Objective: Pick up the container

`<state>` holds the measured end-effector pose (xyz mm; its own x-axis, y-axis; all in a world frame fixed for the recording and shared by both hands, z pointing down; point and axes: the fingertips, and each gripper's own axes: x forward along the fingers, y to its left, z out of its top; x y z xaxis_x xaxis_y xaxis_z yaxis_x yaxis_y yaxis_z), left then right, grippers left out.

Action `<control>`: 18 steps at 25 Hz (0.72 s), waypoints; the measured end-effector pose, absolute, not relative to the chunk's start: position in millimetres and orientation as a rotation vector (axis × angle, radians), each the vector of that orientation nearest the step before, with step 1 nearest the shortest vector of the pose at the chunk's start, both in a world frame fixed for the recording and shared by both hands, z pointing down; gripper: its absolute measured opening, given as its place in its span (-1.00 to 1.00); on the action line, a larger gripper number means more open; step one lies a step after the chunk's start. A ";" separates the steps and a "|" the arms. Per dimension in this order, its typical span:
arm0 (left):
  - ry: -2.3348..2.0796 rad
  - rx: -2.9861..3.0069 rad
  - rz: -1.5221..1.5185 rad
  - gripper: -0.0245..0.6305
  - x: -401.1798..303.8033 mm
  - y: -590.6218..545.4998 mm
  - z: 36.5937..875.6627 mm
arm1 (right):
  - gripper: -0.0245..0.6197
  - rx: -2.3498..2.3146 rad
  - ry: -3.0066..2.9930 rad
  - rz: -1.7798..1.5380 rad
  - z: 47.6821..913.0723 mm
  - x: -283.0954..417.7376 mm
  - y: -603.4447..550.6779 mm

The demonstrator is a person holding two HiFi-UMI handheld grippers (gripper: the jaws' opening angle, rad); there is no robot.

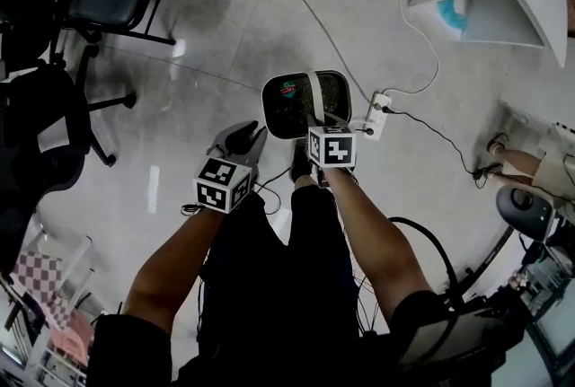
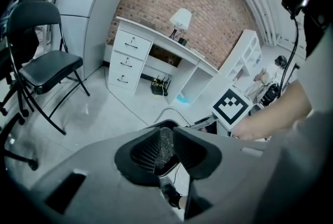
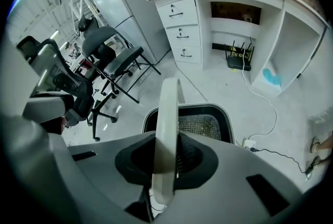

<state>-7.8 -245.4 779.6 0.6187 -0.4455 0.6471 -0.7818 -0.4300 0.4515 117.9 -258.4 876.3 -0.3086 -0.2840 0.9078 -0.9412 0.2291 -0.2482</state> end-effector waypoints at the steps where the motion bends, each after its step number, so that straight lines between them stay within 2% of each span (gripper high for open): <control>1: -0.964 2.096 0.555 -0.67 -6.4 -245.1 767.8 | -0.76 1.148 -1.756 1.101 863.1 118.5 -257.9; 15: -0.993 2.191 0.459 -0.68 0.2 -247.8 630.0 | -0.76 1.218 -1.892 1.055 698.9 115.4 -261.5; 18: -0.998 2.215 0.433 -0.75 -5.4 -240.5 603.0 | -0.76 1.220 -1.928 1.046 668.4 111.6 -255.8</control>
<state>-5.4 -240.5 603.0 0.6540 -0.5369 0.5330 -0.7560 -0.4898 0.4342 111.6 -255.8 668.4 -0.3800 -0.4285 0.8198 -0.9208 0.2591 -0.2914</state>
